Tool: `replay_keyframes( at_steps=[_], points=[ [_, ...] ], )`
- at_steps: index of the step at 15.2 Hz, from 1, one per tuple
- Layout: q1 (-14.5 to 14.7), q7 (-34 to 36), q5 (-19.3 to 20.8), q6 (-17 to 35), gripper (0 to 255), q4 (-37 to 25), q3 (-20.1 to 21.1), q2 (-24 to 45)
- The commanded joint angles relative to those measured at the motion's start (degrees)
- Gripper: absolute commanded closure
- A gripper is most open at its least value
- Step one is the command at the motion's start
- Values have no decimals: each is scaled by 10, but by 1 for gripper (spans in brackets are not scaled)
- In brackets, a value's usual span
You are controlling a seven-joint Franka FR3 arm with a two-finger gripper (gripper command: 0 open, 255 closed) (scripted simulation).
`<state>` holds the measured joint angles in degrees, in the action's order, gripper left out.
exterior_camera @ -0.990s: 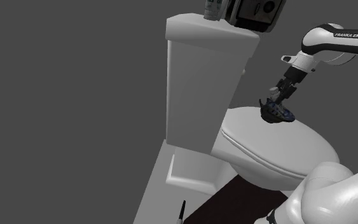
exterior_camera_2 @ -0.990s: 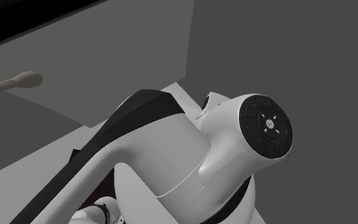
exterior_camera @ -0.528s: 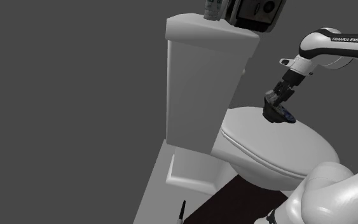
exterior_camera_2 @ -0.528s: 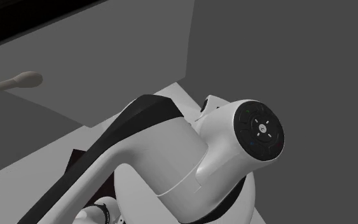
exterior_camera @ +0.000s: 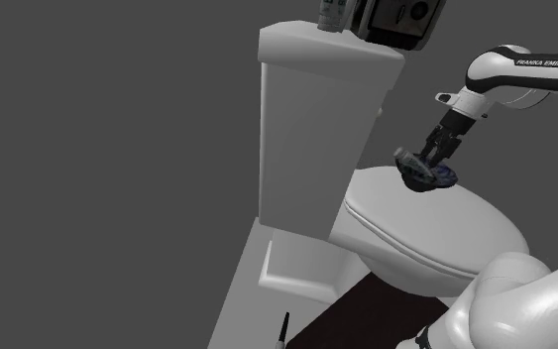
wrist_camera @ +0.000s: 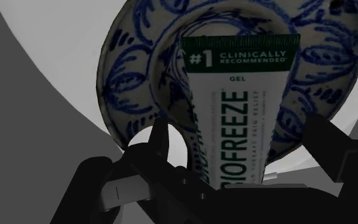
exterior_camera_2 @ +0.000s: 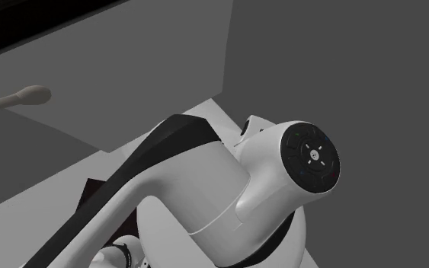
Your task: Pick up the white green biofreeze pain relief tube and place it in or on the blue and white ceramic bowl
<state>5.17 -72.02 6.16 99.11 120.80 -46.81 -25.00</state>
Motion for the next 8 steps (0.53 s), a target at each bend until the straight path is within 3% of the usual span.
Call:
replay_keyframes(
  at_steps=[1, 5, 8],
  points=[
    [0, 0, 0, -1, 0, 0, 0, 0],
    [6, -6, -9, -72, 0, -82, -1, 12],
    [6, -6, -9, -72, 0, -82, -1, 12]
  ],
)
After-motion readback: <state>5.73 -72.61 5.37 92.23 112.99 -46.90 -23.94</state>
